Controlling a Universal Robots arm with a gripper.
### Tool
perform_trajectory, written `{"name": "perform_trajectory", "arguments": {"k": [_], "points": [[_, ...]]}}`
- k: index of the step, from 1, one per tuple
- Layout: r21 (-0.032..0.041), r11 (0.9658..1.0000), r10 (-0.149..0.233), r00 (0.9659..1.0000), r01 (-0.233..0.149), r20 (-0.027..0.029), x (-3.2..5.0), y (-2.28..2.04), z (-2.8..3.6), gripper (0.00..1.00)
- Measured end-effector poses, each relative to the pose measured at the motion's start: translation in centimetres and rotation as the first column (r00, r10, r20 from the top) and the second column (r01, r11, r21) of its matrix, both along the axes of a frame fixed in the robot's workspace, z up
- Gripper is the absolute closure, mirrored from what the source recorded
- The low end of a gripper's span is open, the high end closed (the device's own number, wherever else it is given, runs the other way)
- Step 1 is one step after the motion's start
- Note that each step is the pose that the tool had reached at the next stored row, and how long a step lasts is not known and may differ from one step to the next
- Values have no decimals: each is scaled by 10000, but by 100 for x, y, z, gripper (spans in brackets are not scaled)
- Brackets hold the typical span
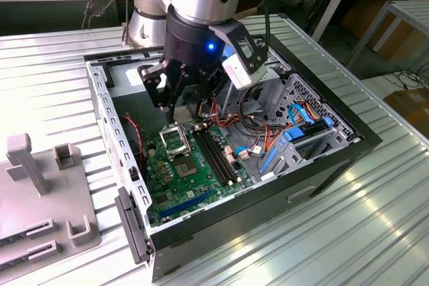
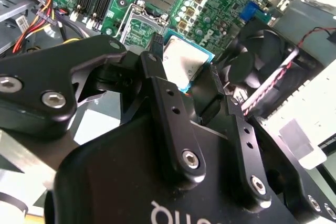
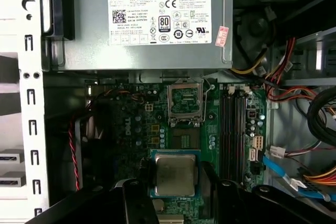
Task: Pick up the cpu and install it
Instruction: 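Place the cpu into insertion slot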
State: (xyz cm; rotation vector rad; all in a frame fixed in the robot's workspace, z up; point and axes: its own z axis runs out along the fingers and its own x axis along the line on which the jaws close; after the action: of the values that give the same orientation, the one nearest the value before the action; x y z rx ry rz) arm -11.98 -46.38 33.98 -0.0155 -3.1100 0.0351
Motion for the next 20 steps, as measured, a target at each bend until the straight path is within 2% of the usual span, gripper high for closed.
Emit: {"name": "perform_trajectory", "arguments": {"k": [6, 7, 11, 13, 14, 20], "points": [[-4, 10000, 25, 10000, -25, 0, 108, 0, -129, 53], [-5, 10000, 28, 10000, -28, -1, 126, 0, -170, 53], [-4, 10000, 31, 10000, -31, 0, 145, -4, -261, 53], [-2, 10000, 33, 10000, -33, 1, 147, -45, -314, 53], [-5, 10000, 33, 10000, -33, -1, 150, -53, -342, 53], [-5, 9997, 235, 9997, -235, 0, 180, -54, -497, 53]]}}
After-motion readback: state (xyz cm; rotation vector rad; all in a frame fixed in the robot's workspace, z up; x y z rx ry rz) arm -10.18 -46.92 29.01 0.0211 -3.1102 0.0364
